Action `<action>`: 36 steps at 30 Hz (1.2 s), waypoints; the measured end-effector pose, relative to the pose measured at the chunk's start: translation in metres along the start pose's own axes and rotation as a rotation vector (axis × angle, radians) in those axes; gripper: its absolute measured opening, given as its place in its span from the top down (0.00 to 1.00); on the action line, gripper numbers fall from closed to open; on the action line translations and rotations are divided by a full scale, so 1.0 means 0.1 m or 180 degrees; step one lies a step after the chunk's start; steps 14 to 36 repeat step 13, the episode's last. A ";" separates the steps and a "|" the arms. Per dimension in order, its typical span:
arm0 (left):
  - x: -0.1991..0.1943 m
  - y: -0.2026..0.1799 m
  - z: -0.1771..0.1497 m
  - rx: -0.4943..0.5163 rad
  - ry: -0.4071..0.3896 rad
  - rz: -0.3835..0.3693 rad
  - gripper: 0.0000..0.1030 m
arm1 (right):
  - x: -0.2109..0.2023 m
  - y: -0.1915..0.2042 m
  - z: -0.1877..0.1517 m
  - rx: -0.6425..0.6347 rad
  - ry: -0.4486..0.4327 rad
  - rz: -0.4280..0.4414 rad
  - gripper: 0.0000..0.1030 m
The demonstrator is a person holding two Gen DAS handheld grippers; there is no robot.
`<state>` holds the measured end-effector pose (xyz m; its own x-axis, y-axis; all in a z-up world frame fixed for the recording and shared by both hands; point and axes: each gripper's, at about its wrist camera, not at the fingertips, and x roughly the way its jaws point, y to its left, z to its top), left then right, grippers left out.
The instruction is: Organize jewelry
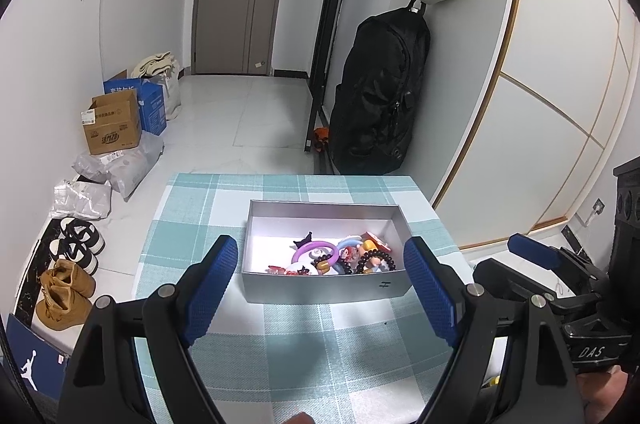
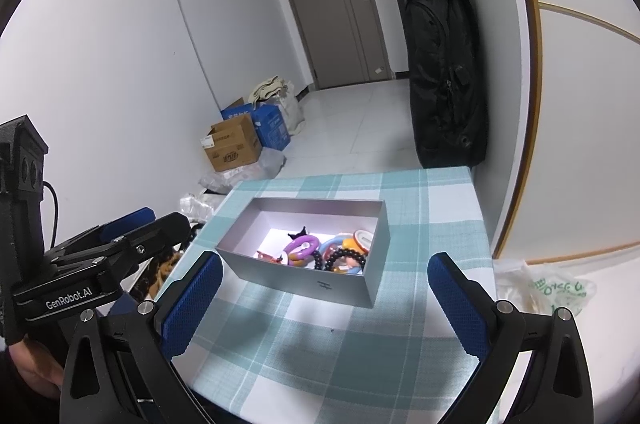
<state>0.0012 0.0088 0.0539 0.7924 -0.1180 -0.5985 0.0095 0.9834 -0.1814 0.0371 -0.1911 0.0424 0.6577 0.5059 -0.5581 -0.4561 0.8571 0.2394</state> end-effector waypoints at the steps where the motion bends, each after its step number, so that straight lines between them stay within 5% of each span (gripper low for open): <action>1: 0.00 0.00 0.00 -0.0004 -0.0004 0.0003 0.20 | 0.00 0.00 0.00 -0.0003 0.0000 -0.0001 0.00; 36: -0.01 0.09 0.02 -0.0180 -0.0090 -0.0115 0.20 | 0.01 0.00 0.00 0.0014 0.0027 0.0009 0.00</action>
